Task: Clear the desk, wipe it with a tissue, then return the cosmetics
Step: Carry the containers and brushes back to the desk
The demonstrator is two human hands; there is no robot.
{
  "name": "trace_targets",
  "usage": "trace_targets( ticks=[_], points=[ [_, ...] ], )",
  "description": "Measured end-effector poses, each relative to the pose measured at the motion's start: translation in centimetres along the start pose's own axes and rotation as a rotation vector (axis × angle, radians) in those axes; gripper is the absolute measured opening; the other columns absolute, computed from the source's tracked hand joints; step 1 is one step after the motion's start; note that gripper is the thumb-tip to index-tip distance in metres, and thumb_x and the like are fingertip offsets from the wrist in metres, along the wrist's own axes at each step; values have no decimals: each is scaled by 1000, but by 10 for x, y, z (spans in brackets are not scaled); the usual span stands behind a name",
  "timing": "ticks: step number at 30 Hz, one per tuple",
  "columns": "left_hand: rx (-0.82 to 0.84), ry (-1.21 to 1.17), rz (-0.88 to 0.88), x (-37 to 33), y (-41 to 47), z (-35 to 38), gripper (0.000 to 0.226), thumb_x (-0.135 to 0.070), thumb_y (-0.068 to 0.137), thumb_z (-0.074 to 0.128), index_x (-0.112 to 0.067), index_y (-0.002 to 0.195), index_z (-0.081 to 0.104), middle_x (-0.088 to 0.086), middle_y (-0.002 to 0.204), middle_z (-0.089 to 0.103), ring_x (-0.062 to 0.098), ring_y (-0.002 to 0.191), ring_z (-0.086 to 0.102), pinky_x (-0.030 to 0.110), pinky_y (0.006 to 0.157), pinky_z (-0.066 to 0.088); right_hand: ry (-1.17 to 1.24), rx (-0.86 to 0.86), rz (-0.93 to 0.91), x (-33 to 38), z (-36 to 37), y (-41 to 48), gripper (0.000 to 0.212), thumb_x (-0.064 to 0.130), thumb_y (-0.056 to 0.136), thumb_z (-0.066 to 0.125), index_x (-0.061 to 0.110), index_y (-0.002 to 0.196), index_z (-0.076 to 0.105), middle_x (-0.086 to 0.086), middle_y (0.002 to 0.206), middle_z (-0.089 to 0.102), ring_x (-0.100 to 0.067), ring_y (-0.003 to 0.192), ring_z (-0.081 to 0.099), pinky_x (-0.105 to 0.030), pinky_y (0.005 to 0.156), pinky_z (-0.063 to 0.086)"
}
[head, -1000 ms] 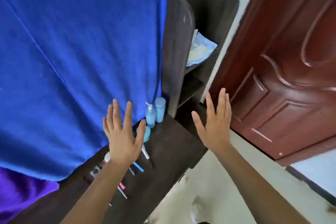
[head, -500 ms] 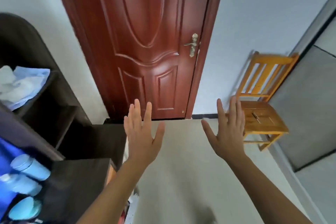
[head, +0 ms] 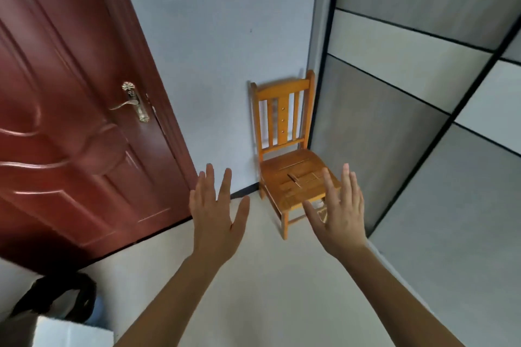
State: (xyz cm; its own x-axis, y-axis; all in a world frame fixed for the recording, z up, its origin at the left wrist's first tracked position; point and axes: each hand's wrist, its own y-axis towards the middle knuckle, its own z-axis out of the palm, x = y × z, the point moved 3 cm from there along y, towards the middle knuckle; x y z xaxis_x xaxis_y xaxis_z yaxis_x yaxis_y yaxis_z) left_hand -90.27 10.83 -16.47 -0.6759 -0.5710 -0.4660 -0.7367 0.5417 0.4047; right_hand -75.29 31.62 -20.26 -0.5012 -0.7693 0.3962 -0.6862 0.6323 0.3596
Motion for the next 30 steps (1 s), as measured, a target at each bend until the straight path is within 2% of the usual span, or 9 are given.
trace_targets(
  ticks=[3,6,8,11,13,16,20,25,30],
  points=[
    [53,-8,8,-3,37,38,66,-53,99,37,-22,156,27,6,166,8,26,153,4,61,117,18,-28,57,54,-24,17,41,78,74,95,25,33,159,5,-5,168,-5,-28,155,0,-52,122,15],
    [105,-12,-3,7,79,75,66,-53,98,39,-24,156,26,4,166,7,25,153,4,61,118,18,-43,112,108,-42,47,83,80,77,93,20,40,156,-13,5,164,-25,-22,154,-14,-50,124,9],
    [112,-26,7,14,116,99,67,-57,97,34,-24,155,26,4,166,7,25,153,4,60,118,17,-53,133,113,-50,67,117,81,79,91,16,42,154,-17,10,158,-36,-21,152,-18,-50,124,5],
    [117,-44,6,24,181,133,70,-62,96,27,-26,155,24,2,166,5,23,153,2,58,120,13,-82,151,129,-60,92,179,82,81,87,11,41,155,-12,6,164,-25,-23,154,-14,-51,124,7],
    [132,-54,-5,26,226,154,68,-60,94,30,-29,154,21,0,165,3,21,153,1,56,121,12,-101,151,176,-67,102,224,82,81,88,15,42,156,-9,3,167,-15,-23,154,-11,-51,123,6],
    [159,-50,32,23,286,183,67,-61,93,31,-34,152,18,-4,164,2,20,153,2,52,123,10,-120,143,195,-82,114,279,80,77,91,23,44,154,-14,1,168,-10,-24,155,-5,-48,120,6],
    [236,-19,73,13,354,234,67,-57,94,38,-28,153,31,1,165,11,25,153,11,52,121,15,-118,144,288,-118,126,332,76,76,93,27,43,154,-3,3,168,0,-26,154,8,-51,117,23],
    [301,-18,54,1,393,321,63,-49,93,49,-20,148,44,8,161,28,31,148,26,59,114,30,-117,240,376,-188,165,372,72,74,95,27,40,154,5,2,168,2,-25,154,12,-52,117,28],
    [462,123,-131,8,392,415,65,-52,93,42,-20,149,41,10,161,28,35,146,28,61,110,35,-7,430,372,-255,224,408,71,75,91,22,44,153,4,7,167,0,-25,154,8,-56,119,26]
  ],
)
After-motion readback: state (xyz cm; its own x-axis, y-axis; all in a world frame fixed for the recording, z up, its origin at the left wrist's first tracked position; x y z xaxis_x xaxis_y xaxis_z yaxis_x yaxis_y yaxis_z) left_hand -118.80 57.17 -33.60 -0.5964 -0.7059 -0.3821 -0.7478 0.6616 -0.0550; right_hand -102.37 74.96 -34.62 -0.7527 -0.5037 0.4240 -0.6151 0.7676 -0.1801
